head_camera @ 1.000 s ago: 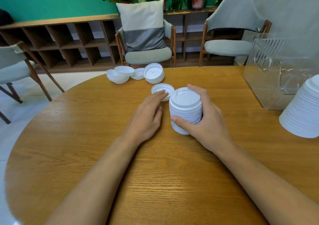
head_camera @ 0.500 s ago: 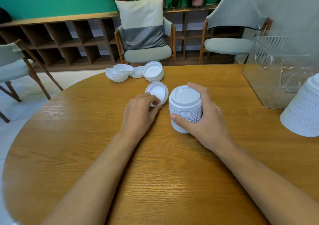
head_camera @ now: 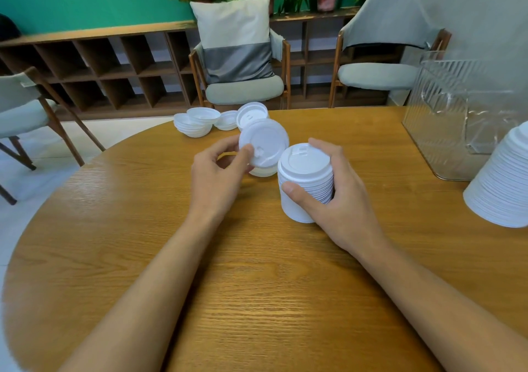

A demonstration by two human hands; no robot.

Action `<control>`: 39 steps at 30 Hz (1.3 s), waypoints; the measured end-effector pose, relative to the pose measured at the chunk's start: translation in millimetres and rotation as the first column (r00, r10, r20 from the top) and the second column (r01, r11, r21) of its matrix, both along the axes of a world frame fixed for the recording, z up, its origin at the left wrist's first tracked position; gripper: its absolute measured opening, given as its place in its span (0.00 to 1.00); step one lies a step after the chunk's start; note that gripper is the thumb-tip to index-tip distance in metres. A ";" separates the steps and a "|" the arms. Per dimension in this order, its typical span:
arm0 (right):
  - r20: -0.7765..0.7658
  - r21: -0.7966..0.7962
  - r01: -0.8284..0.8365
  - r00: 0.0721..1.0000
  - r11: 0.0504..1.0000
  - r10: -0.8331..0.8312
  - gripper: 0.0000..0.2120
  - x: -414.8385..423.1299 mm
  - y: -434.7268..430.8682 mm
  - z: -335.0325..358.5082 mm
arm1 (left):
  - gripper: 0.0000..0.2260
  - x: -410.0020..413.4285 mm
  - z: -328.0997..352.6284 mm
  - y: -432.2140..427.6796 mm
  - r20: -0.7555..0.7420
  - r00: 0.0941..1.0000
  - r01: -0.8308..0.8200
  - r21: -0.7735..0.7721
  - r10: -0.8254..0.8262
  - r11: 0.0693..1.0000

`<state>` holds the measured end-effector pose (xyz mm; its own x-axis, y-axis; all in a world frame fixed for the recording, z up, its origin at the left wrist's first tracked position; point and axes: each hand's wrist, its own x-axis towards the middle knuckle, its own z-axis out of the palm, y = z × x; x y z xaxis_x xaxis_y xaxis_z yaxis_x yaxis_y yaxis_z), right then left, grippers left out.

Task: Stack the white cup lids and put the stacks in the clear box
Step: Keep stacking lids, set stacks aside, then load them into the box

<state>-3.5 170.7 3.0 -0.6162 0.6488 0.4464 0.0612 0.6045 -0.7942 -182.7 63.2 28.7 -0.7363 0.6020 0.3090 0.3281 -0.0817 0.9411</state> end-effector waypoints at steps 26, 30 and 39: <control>-0.016 0.077 -0.149 0.988 0.986 0.150 0.35 1.2 -9.8 1.0 | 0.16 27.8 10.1 -6.7 -0.131 0.953 0.262 -0.088 -0.272 0.961; -0.015 0.061 -0.157 0.987 0.986 0.158 0.38 1.2 -10.6 2.6 | 0.24 25.3 12.2 -10.7 -0.200 0.927 0.297 -0.128 -0.318 0.946; -0.004 -0.006 -0.189 0.982 0.982 0.189 0.41 3.6 -10.5 6.1 | 0.25 17.3 13.6 -13.8 -0.158 0.898 0.391 -0.138 -0.410 0.910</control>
